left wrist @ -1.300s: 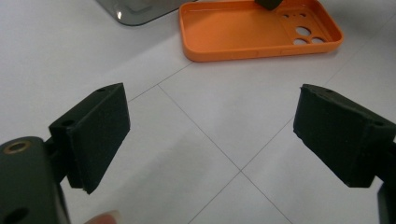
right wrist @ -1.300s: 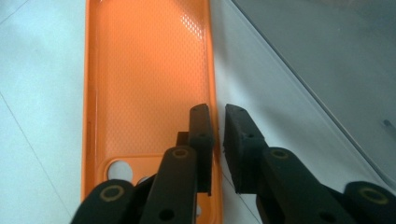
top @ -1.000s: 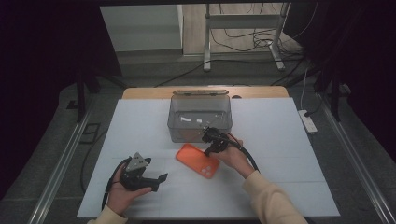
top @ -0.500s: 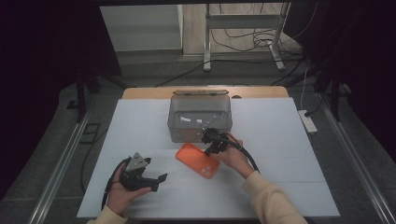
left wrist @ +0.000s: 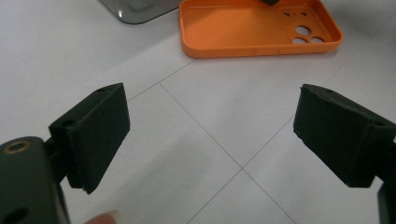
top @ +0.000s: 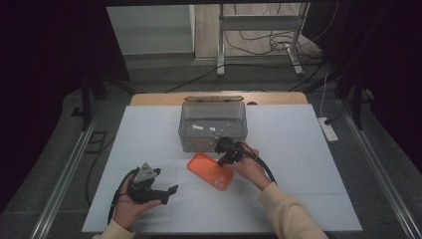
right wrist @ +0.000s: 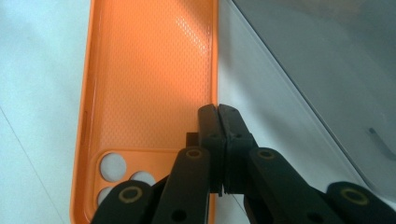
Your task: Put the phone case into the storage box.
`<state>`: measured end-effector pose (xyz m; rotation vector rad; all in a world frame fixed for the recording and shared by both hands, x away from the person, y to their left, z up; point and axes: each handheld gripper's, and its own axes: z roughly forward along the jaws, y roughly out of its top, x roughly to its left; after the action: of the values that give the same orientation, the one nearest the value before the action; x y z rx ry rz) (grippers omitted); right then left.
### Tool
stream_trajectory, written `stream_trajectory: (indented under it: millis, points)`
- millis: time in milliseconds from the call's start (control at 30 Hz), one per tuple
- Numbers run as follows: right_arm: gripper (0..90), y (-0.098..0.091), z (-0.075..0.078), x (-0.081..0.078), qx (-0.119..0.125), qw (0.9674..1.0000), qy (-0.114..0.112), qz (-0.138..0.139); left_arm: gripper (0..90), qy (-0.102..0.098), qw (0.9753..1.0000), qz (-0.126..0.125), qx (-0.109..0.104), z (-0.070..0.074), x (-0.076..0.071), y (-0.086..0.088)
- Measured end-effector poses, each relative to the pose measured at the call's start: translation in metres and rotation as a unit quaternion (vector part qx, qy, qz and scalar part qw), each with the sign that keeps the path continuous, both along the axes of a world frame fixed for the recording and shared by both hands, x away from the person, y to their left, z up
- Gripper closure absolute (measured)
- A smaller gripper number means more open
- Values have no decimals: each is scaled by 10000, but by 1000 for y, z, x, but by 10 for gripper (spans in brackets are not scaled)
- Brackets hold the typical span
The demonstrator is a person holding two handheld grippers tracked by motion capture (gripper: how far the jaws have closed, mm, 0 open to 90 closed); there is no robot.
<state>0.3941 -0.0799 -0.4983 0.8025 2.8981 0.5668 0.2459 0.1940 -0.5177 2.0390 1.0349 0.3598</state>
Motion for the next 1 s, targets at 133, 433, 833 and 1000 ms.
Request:
stream_trajectory:
  millis: [133,433,833,1000]
  points:
    - [888,0,0,0,18,10000,-6,-1,110,3,10000,0,-6,0,0,0]
    - [890,-1,3,-1,75,10000,-16,31,110,2,10000,1,-4,0,0,0]
    - [893,-2,10,-4,174,9997,-82,141,110,6,10000,8,-13,0,0,1]
    - [894,-2,13,-5,208,9996,-102,191,110,8,10000,7,-13,0,0,1]
